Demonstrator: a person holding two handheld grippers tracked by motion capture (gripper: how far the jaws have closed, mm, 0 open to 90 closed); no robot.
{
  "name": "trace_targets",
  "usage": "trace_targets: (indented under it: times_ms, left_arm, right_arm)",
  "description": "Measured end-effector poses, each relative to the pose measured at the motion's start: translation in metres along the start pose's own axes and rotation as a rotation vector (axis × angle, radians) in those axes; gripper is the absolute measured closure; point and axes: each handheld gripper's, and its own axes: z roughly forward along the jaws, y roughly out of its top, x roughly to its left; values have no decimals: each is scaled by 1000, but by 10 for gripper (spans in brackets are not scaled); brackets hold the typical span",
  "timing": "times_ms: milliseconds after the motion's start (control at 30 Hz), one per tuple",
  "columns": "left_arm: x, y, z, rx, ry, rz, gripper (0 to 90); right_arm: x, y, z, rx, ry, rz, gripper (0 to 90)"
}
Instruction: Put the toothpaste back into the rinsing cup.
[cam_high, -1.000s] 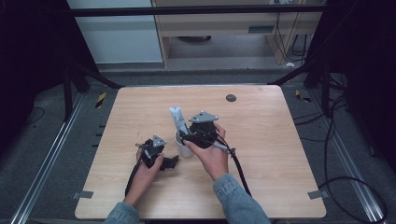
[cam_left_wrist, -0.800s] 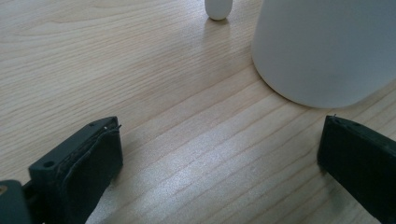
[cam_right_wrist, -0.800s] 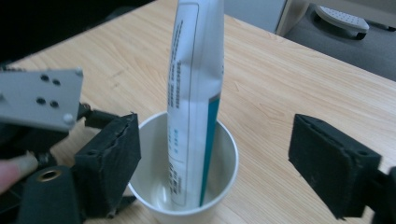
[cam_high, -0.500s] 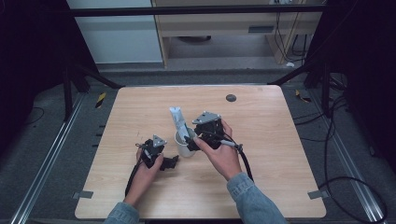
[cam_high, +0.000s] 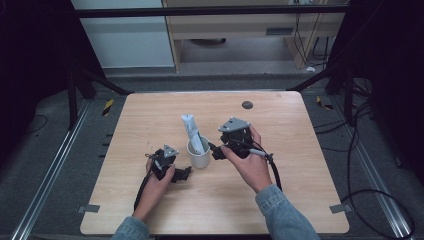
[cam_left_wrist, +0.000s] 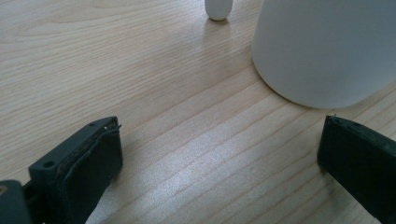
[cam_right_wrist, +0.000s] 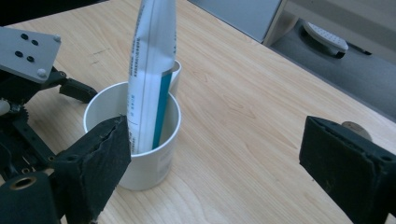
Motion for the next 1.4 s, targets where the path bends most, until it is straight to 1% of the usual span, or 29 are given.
trace_targets:
  times_ms: [100, 167, 200, 267, 300, 367, 500, 567, 667, 700, 733, 800, 867, 900, 933, 967, 1000, 1033, 1067, 1100, 1133, 1167, 1200, 1267, 1300, 1333, 1367, 1400]
  left_arm:
    - [0, 0, 0, 1, 0, 0, 0]
    - [0, 0, 0, -1, 1, -1, 0]
    - [0, 0, 0, -1, 1, -2, 0]
    - [0, 0, 0, 0, 2, -1, 0]
    - [0, 0, 0, 0, 1, -1, 0]
    - [0, 0, 0, 0, 1, -1, 0]
    - [0, 0, 0, 0, 2, -1, 0]
    - [0, 0, 0, 0, 1, -3, 0]
    - [0, 0, 0, 0, 2, -4, 0]
    - [0, 0, 0, -1, 2, -4, 0]
    - [0, 0, 0, -1, 1, -4, 0]
    - [0, 0, 0, 0, 2, -4, 0]
    - [-1, 0, 0, -1, 2, -4, 0]
    - [-1, 0, 0, -1, 1, -4, 0]
    - [-1, 0, 0, -1, 2, -5, 0]
    - [-1, 0, 0, -1, 2, -5, 0]
    - [-1, 0, 0, -1, 1, -5, 0]
    - [0, 0, 0, 0, 2, -3, 0]
    - [0, 0, 0, 0, 2, -3, 0]
    - [0, 0, 0, 0, 2, -3, 0]
    - [0, 0, 0, 0, 2, -3, 0]
    - [0, 0, 0, 1, 2, -3, 0]
    - [0, 0, 0, 0, 2, -3, 0]
    - [0, 0, 0, 0, 2, -3, 0]
    - [0, 0, 0, 0, 2, -3, 0]
    - [0, 0, 0, 0, 2, -3, 0]
    - [0, 0, 0, 0, 2, -3, 0]
    - [0, 0, 0, 0, 2, -3, 0]
  right_arm:
    - [-5, -2, -6, 1, -10, -9, 73]
    - [-12, -7, -11, 10, -16, -5, 68]
    - [-12, -7, -11, 10, -16, -5, 68]
    - [-18, -12, -14, 21, -23, -6, 69]
    - [-26, -18, -16, 27, -36, 1, 72]
    - [-29, -20, -17, 29, -38, 7, 73]
    - [-40, -30, -24, 33, -34, 27, 81]
    - [-45, -35, -28, 31, -28, 48, 81]
    - [-52, -43, -32, 13, -23, 100, 87]
    - [-56, -49, -33, 19, -32, 112, 87]
    - [-56, -49, -33, 19, -32, 112, 87]
    - [-60, -55, -34, 25, -42, 121, 87]
    - [-66, -65, -36, 28, -51, 139, 88]
    - [-66, -65, -36, 28, -51, 139, 88]
    - [-70, -74, -36, 35, -61, 152, 88]
    - [-70, -74, -36, 35, -61, 152, 88]
    - [-72, -78, -35, 39, -67, 163, 89]
    - [-75, -88, -33, 47, -70, 182, 89]
    - [-77, -94, -32, 52, -75, 191, 89]
    - [-77, -94, -32, 52, -75, 191, 89]
    - [-78, -99, -30, 61, -78, 197, 89]
    - [-82, -110, -26, 80, -86, 214, 90]
    - [-82, -110, -26, 80, -86, 214, 90]
    - [-85, -121, -23, 91, -96, 239, 92]
    - [-87, -128, -22, 98, -95, 260, 93]
    - [-88, -131, -21, 103, -97, 261, 93]
    - [-91, -140, -20, 115, -107, 283, 94]
    - [-91, -140, -20, 115, -107, 283, 94]
